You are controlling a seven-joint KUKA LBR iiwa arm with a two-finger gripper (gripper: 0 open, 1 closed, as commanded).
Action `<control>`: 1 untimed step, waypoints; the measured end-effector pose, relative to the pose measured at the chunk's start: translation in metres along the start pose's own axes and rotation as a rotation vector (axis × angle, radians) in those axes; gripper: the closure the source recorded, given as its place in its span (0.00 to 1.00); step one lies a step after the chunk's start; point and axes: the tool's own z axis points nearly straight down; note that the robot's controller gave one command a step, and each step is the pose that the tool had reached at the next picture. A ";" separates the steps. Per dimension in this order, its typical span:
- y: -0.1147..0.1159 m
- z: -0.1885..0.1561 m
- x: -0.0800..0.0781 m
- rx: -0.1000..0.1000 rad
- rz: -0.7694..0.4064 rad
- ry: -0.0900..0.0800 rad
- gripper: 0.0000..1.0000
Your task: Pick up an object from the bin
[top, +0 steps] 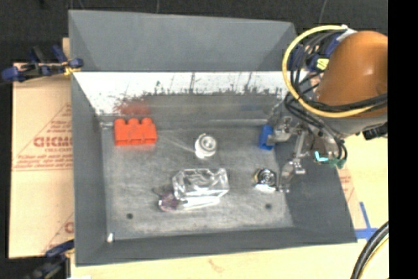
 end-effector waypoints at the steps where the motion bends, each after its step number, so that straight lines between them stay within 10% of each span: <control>1: -0.026 0.139 0.031 0.002 -0.082 -0.015 0.00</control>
Offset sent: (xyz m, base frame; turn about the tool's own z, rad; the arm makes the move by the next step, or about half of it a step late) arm -0.0344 -0.0253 -0.1390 -0.0848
